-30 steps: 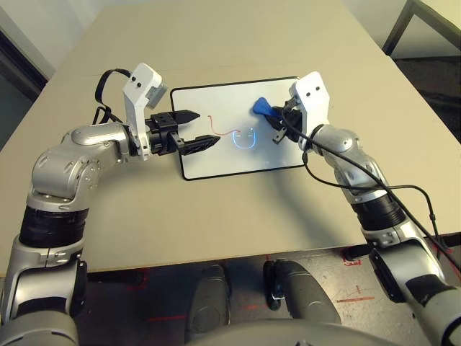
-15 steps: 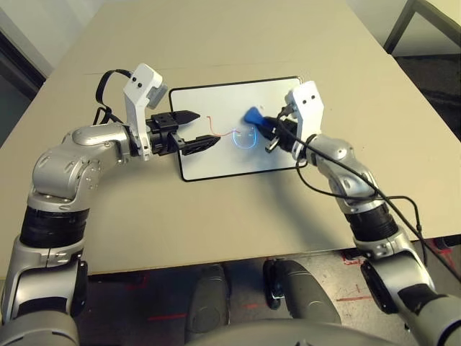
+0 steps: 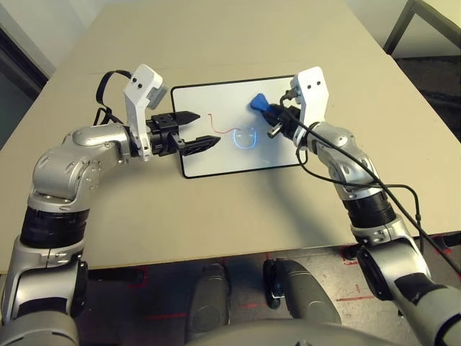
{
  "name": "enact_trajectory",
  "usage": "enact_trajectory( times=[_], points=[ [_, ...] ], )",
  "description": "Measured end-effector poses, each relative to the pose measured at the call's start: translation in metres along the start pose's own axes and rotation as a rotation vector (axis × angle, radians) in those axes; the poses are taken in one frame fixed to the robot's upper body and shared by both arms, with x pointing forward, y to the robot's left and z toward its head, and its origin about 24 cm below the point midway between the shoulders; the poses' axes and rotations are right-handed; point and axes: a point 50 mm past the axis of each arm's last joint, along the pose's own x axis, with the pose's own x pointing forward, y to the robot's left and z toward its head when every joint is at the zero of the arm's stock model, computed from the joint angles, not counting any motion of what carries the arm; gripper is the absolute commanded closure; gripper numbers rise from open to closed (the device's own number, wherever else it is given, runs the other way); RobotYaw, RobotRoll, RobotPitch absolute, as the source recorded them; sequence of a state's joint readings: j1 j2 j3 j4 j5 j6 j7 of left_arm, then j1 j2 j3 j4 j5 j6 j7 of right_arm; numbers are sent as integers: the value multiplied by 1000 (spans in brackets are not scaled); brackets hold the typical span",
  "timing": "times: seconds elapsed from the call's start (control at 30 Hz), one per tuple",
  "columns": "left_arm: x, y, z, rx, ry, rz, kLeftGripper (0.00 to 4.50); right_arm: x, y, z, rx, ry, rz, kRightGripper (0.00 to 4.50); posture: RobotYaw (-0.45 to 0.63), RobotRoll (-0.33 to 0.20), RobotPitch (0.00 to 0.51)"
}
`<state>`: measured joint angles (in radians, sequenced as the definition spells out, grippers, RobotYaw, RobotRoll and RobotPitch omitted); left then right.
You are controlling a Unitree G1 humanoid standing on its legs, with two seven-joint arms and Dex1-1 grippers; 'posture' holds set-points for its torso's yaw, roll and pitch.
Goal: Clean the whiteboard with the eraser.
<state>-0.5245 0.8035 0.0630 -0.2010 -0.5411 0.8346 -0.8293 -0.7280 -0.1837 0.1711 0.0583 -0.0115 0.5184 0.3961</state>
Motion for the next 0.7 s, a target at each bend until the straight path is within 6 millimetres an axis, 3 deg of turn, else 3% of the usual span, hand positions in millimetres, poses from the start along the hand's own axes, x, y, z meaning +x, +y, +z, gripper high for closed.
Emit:
enact_trajectory(
  times=[0.43,0.7],
  points=[
    [1,-2,-1,4,-1,-7,0,-5,36,-11,22,32,150,3856,-68,0,170],
    [1,-3,-1,3,1,-9,0,0,28,-8,25,21,107,3857,-65,0,171]
  ],
)
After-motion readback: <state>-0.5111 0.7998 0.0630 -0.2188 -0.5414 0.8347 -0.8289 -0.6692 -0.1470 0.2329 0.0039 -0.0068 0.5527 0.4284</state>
